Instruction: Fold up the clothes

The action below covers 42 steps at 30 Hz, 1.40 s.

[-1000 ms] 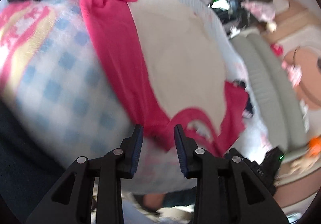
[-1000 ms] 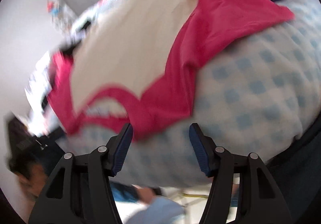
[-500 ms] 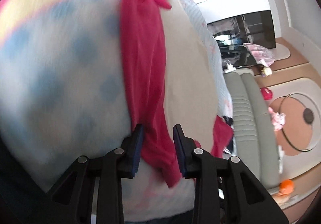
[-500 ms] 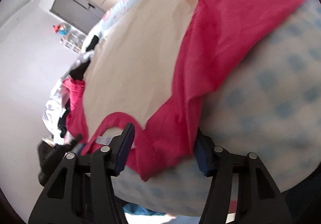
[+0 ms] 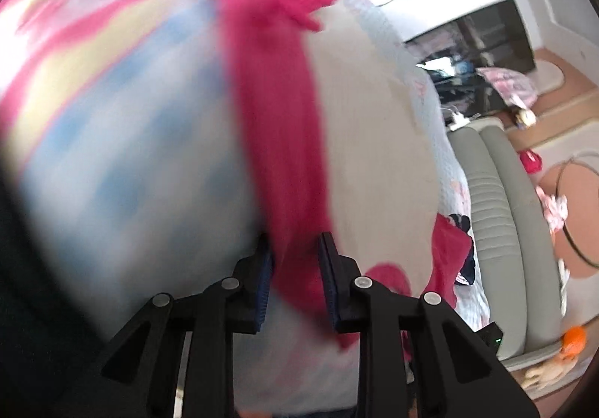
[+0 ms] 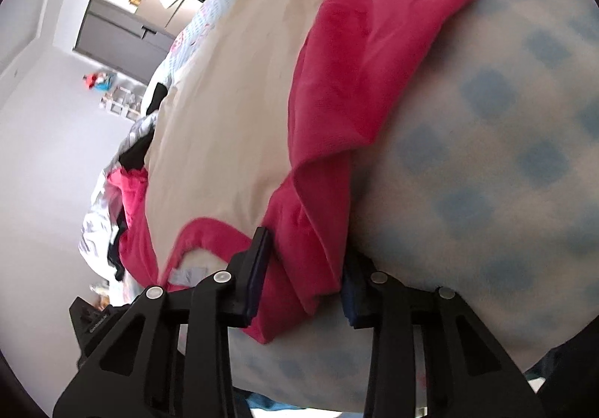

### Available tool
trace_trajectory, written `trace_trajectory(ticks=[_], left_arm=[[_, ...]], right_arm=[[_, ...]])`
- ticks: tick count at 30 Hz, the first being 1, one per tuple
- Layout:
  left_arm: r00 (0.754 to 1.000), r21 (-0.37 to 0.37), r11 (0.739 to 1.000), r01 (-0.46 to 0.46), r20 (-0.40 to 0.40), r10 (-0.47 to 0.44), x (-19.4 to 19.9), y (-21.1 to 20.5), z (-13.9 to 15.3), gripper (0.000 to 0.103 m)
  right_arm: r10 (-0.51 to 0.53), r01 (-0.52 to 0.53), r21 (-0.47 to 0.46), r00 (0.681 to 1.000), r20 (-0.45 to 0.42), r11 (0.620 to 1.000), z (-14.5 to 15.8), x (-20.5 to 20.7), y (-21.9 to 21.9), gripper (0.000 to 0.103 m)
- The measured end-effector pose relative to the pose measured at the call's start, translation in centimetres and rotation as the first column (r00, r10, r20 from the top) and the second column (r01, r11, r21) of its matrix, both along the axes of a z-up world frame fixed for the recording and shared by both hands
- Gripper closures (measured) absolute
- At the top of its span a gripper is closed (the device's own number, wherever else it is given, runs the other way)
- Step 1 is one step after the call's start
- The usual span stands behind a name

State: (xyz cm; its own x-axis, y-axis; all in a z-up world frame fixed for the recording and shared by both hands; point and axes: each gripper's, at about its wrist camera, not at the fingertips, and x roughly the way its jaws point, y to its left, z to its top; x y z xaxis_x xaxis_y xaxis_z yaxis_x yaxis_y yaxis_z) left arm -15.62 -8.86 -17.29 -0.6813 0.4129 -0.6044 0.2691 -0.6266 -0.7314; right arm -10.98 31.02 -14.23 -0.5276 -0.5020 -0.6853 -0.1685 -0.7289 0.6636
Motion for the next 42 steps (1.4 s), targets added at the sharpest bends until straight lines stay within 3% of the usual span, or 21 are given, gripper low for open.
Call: trace_trajectory(ticks=[3, 7, 10, 13, 20, 21, 22, 24, 27, 30, 32, 37, 40, 42], left_arm=[[0.998, -0.001, 0.999, 0.043, -0.034, -0.043, -1.6, 0.3, 0.1, 0.08], [1.0, 0.086, 0.996, -0.019, -0.013, 0.02, -0.6, 0.0, -3.1, 0.082], [0.998, 0.163, 0.986, -0.046, -0.024, 0.051, -0.1, -0.2, -4.0, 0.082], [1.0, 0.209, 0.978, -0.009, -0.011, 0.011, -0.8, -0.6, -4.5, 0.079], [0.998, 0.132, 0.991, 0.021, 0.052, -0.028, -2.8, 0.8, -2.6, 0.067], [0.998, 0.121, 0.992, 0.026, 0.061, -0.033, -3.1, 1.0, -2.4, 0.076], [0.997, 0.11, 0.993, 0.031, 0.07, -0.038, -3.3, 1.2, -2.1, 0.091], [0.996, 0.028, 0.999, 0.047, 0.073, -0.049, -3.6, 2.0, -0.6, 0.098], [0.997, -0.101, 0.992, 0.07, 0.05, -0.065, -3.0, 3.3, 2.4, 0.099], [0.997, -0.152, 0.985, 0.082, 0.008, -0.082, -2.1, 3.7, 4.7, 0.1], [0.996, -0.17, 0.982, 0.086, -0.013, -0.09, -1.3, 3.6, 5.9, 0.1], [0.994, -0.216, 0.97, 0.109, 0.012, -0.109, -0.3, 3.0, 5.6, 0.101], [0.992, -0.172, 0.979, 0.109, 0.08, -0.096, 0.6, 2.1, 2.5, 0.101], [0.993, -0.112, 0.989, 0.096, 0.084, -0.087, 0.7, 1.6, 1.2, 0.1]], right_arm=[[0.029, -0.031, -0.033, 0.998, -0.064, 0.999, 2.1, -0.4, -0.4, 0.069], [0.071, -0.07, 0.056, 0.997, -0.012, 0.996, 0.3, -1.2, -1.7, 0.068], [0.037, -0.04, -0.025, 0.996, -0.078, 0.999, -1.1, 0.4, -0.3, 0.071], [0.029, -0.036, -0.069, 0.995, -0.092, 0.997, -1.9, 0.2, 0.1, 0.071], [0.068, -0.071, -0.077, 0.997, -0.047, 0.995, -2.0, -1.4, -0.3, 0.073], [0.069, -0.071, -0.054, 0.997, -0.04, 0.996, -1.7, -1.5, 0.0, 0.085], [0.07, -0.071, -0.032, 0.997, -0.032, 0.997, -1.3, -1.6, 0.3, 0.09], [0.088, -0.084, 0.068, 0.995, -0.057, 0.994, 0.1, -1.5, 0.1, 0.098], [0.129, -0.093, 0.259, 0.984, -0.126, 0.961, 3.0, -0.5, -1.2, 0.1], [0.143, -0.059, 0.375, 0.97, -0.199, 0.925, 5.7, 1.1, -1.8, 0.102], [0.138, -0.031, 0.405, 0.961, -0.238, 0.914, 7.3, 2.0, -1.5, 0.102], [0.107, -0.004, 0.381, 0.962, -0.25, 0.924, 8.4, 3.2, 0.0, 0.102], [0.107, -0.053, 0.287, 0.979, -0.176, 0.956, 6.3, 2.9, 0.8, 0.102], [0.086, -0.062, 0.186, 0.988, -0.124, 0.981, 4.5, 2.9, 1.1, 0.097]])
